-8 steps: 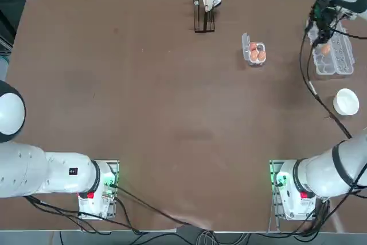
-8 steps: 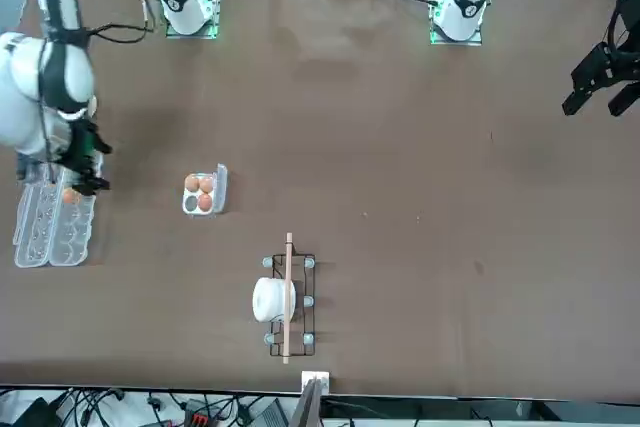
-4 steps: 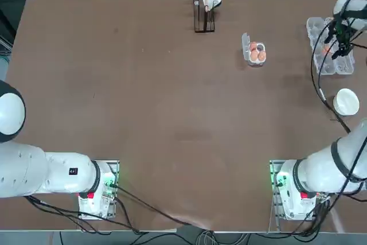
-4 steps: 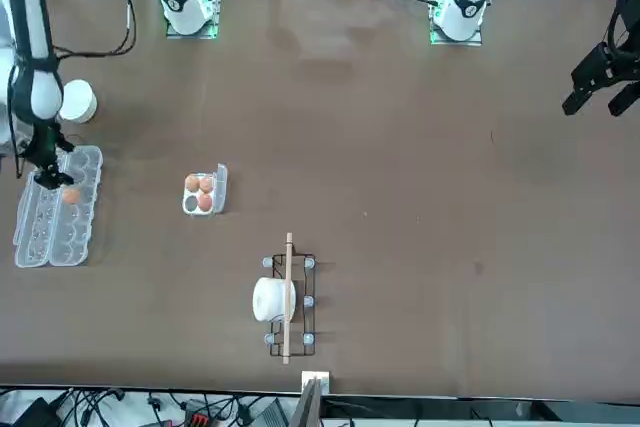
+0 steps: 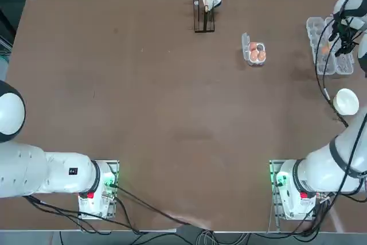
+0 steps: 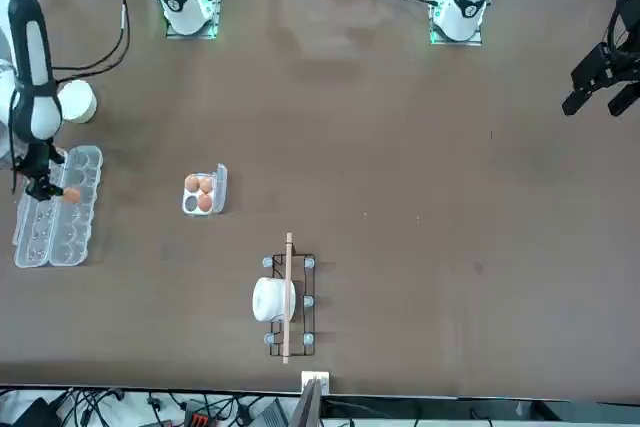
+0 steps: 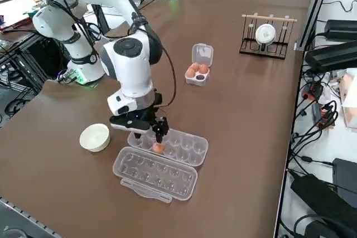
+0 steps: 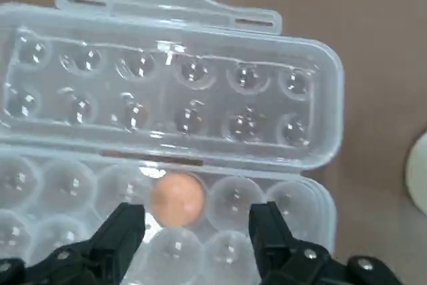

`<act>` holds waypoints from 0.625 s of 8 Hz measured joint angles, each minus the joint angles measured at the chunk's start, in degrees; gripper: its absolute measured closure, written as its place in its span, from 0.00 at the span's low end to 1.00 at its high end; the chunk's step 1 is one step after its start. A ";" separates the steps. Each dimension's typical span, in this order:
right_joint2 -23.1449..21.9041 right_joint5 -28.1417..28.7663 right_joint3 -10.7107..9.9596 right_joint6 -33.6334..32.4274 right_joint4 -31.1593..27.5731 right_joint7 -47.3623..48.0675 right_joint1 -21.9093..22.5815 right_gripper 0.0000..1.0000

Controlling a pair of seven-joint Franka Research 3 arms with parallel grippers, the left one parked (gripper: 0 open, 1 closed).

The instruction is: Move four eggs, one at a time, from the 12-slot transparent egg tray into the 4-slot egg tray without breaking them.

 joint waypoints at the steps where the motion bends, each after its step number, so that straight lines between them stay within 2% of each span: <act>1: 1.42 1.06 0.01 -0.67 1.90 -0.03 -0.11 0.05; 5: 3.83 4.61 0.25 -2.24 3.75 -1.00 -0.50 0.05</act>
